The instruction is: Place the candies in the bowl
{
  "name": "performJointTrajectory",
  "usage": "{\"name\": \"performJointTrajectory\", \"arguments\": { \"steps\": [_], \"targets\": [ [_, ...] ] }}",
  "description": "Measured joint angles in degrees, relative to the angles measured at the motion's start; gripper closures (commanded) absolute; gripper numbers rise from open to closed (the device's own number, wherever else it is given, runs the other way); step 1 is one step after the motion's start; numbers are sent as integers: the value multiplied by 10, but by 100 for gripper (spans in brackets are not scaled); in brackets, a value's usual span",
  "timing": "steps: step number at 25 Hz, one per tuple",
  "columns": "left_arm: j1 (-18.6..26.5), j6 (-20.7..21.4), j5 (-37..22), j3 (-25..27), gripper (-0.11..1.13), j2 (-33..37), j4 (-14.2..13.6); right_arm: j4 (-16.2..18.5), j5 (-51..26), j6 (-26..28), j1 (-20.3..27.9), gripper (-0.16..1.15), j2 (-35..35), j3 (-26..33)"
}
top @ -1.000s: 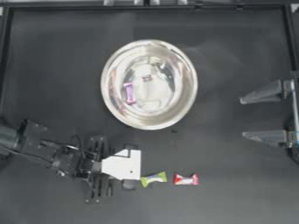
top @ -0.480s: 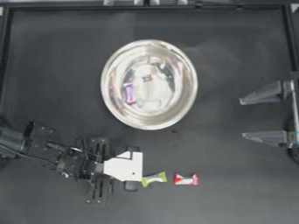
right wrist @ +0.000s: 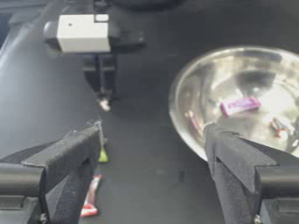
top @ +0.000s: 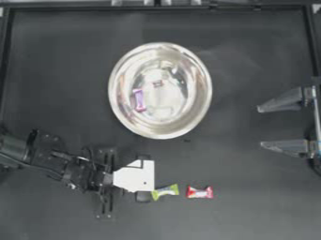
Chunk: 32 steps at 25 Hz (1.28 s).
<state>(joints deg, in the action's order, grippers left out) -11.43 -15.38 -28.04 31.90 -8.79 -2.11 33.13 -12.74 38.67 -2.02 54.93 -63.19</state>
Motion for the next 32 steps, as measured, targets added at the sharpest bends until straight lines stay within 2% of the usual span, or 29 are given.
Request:
{"name": "performJointTrajectory", "arguments": {
  "steps": [5, 10, 14, 18, 25, 32],
  "targets": [
    [0, 17, 9, 0, 68, 48, 0, 0, 0, 0, 0, 0, -1, 0],
    [25, 62, 10, 4, 68, 129, -11, 0, 0, 1, 1, 0, 0, -3],
    [76, 99, 10, 13, 68, 180, -18, 0, 4, 1, 1, 0, 0, -5],
    [143, 156, 17, 15, 68, 205, -21, 0, 7, 2, 1, 0, 0, -5],
    [258, 266, 58, -11, 68, 194, -22, 0, 8, 2, 1, 0, -1, -6],
    [320, 314, 67, -62, 68, 99, -22, 0, 8, 6, 1, 0, 0, -7]
  ]
}}
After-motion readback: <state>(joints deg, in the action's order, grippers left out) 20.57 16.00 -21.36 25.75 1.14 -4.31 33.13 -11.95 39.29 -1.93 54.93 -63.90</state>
